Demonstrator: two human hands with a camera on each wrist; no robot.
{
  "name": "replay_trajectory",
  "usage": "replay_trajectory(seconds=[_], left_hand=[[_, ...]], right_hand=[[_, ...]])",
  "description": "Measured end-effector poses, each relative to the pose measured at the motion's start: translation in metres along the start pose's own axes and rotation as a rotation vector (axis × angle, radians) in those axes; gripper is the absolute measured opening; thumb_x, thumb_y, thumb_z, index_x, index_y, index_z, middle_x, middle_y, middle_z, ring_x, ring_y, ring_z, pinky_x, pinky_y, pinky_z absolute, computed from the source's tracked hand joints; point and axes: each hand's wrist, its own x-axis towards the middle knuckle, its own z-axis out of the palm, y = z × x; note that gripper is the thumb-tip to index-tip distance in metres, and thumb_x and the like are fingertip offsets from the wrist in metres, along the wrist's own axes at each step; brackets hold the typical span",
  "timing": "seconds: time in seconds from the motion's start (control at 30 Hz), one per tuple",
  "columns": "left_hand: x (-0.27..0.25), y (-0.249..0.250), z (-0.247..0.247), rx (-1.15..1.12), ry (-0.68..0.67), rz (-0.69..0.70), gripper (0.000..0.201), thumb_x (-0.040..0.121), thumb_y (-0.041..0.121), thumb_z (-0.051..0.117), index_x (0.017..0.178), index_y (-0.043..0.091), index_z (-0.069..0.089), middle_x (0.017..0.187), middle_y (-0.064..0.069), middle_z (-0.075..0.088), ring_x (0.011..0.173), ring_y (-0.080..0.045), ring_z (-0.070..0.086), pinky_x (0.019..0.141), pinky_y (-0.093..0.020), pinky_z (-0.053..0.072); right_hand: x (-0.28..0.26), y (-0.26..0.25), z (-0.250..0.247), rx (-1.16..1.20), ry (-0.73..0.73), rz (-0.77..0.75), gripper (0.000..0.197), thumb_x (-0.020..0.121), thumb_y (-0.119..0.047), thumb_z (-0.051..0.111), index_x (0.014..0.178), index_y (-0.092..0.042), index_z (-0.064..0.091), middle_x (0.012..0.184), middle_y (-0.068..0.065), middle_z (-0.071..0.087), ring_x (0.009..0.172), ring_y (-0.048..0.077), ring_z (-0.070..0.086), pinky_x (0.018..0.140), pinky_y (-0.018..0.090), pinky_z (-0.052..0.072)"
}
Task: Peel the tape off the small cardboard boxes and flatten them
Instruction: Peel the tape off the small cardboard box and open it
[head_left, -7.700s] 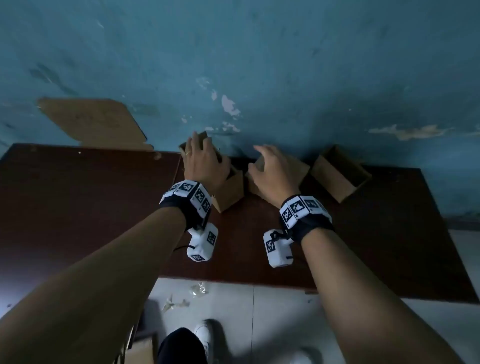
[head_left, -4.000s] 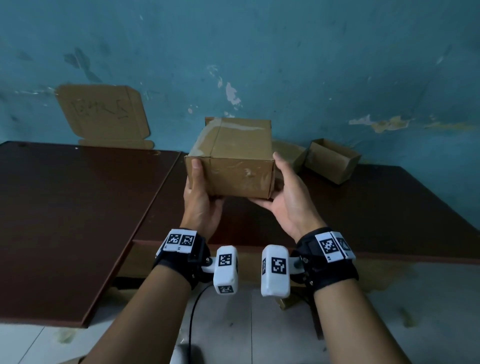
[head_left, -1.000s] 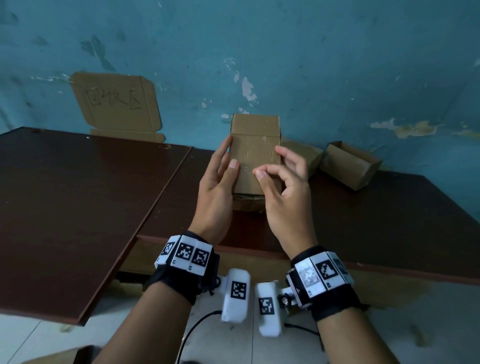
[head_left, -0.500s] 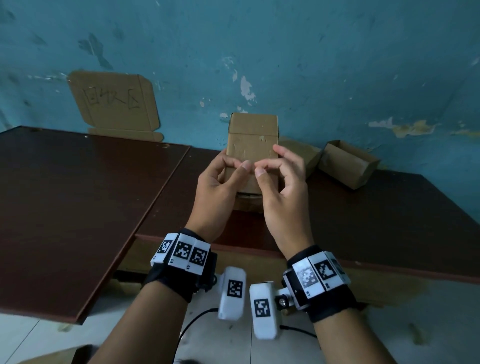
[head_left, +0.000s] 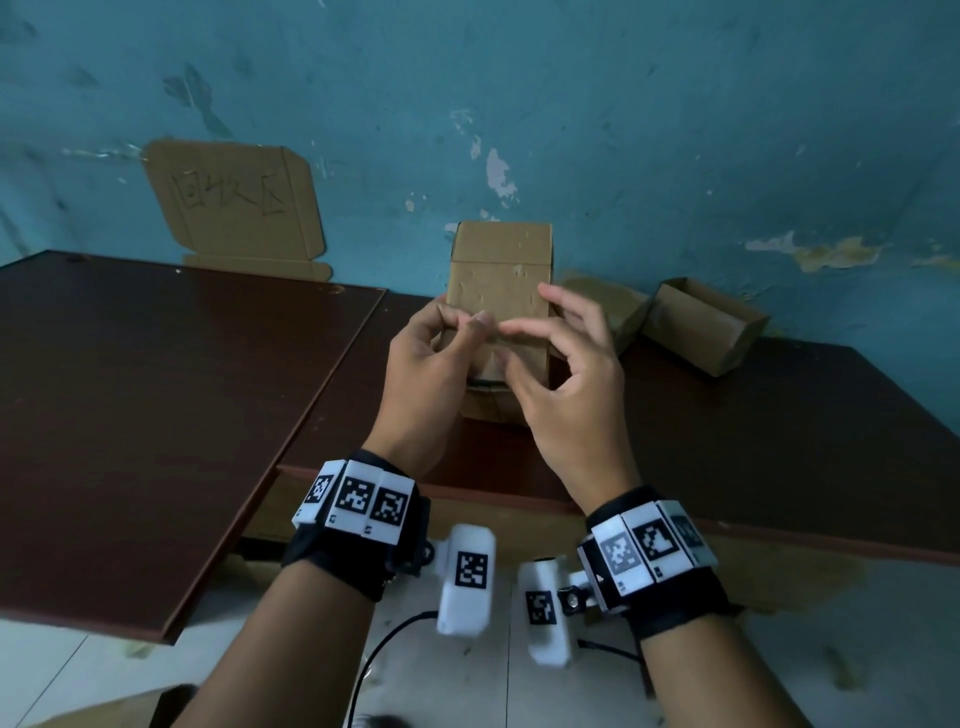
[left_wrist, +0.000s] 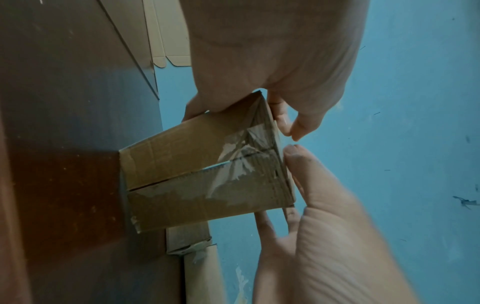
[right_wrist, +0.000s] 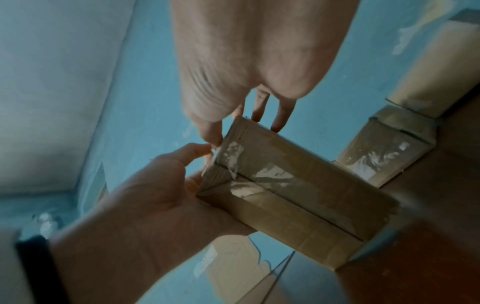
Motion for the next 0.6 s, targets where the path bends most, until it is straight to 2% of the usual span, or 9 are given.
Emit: replay_trajectory(seconds=[0.07,0.13,0.2,0.27,0.33,0.37,0.43,0.5,0.6], left_hand=[[-0.001,0.001,0.001,-0.007,-0.018,0.011,0.027,0.107,0.009,0.064,0.081,0.012,0.057,0.103,-0.011,0.069,0.091,-0.022,0.07,0.075,-0.033,0.06],[-0.001,0.001,0.002,-0.035,-0.035,0.014,0.027,0.107,0.012,0.063,0.08,0.011,0.059,0.116,-0.017,0.067,0.101,-0.025,0.069,0.081,-0.035,0.058],[-0.001,0.0,0.003,-0.07,-0.04,-0.017,0.022,0.099,0.026,0.069,0.081,0.014,0.065,0.133,-0.028,0.063,0.116,-0.038,0.068,0.095,-0.046,0.056],[-0.001,-0.001,0.003,-0.061,-0.04,-0.028,0.021,0.089,0.038,0.072,0.081,0.019,0.069,0.148,-0.029,0.056,0.139,-0.046,0.057,0.116,-0.063,0.047],[-0.002,-0.005,0.004,0.002,-0.049,-0.003,0.015,0.087,0.042,0.073,0.083,0.028,0.07,0.153,-0.02,0.052,0.151,-0.045,0.045,0.122,-0.073,0.035],[-0.004,-0.005,0.006,0.039,-0.055,0.013,0.012,0.086,0.042,0.074,0.084,0.032,0.07,0.154,-0.015,0.051,0.154,-0.043,0.041,0.122,-0.073,0.034],[-0.009,-0.004,0.01,0.098,-0.063,0.03,0.008,0.084,0.043,0.074,0.085,0.039,0.068,0.154,-0.002,0.048,0.157,-0.032,0.038,0.125,-0.065,0.036],[-0.013,-0.001,0.012,0.132,-0.083,0.05,0.009,0.083,0.044,0.073,0.087,0.045,0.066,0.15,0.013,0.045,0.159,-0.019,0.034,0.128,-0.055,0.035],[-0.013,-0.004,0.01,0.17,-0.112,0.055,0.012,0.095,0.031,0.072,0.102,0.035,0.063,0.145,0.021,0.041,0.16,-0.004,0.024,0.127,-0.04,0.032]], right_hand=[[-0.001,0.003,0.001,-0.039,0.007,-0.022,0.02,0.095,-0.014,0.086,0.115,-0.014,0.083,0.15,0.004,0.056,0.143,0.006,0.051,0.119,0.015,0.041],[-0.001,0.005,0.002,-0.077,0.025,-0.033,0.019,0.094,-0.016,0.087,0.113,-0.012,0.083,0.148,0.004,0.056,0.144,0.015,0.055,0.119,0.023,0.046],[-0.001,0.008,0.003,-0.102,0.04,-0.041,0.013,0.096,-0.016,0.085,0.108,-0.011,0.083,0.145,0.001,0.055,0.143,0.022,0.057,0.119,0.037,0.051],[0.0,0.01,0.003,-0.096,0.038,-0.033,0.011,0.101,-0.019,0.077,0.104,-0.009,0.082,0.142,-0.002,0.054,0.142,0.023,0.056,0.119,0.044,0.051],[0.003,0.01,0.004,-0.076,0.039,0.004,0.022,0.106,-0.024,0.068,0.103,-0.007,0.081,0.143,0.001,0.056,0.14,0.02,0.056,0.12,0.042,0.049],[0.004,0.01,0.004,-0.073,0.043,0.021,0.024,0.107,-0.024,0.066,0.102,-0.006,0.08,0.143,0.003,0.057,0.14,0.019,0.055,0.12,0.04,0.049],[0.006,0.011,0.002,-0.085,0.041,0.037,0.021,0.107,-0.022,0.068,0.101,-0.006,0.079,0.144,0.005,0.056,0.141,0.018,0.054,0.121,0.036,0.047],[0.008,0.011,-0.002,-0.071,0.01,0.05,0.015,0.105,-0.02,0.072,0.101,-0.007,0.08,0.146,0.004,0.055,0.144,0.016,0.051,0.122,0.024,0.039],[0.01,0.008,-0.007,-0.047,-0.022,0.063,0.004,0.1,-0.015,0.078,0.099,-0.012,0.079,0.147,0.002,0.054,0.147,0.013,0.048,0.119,0.01,0.032]])
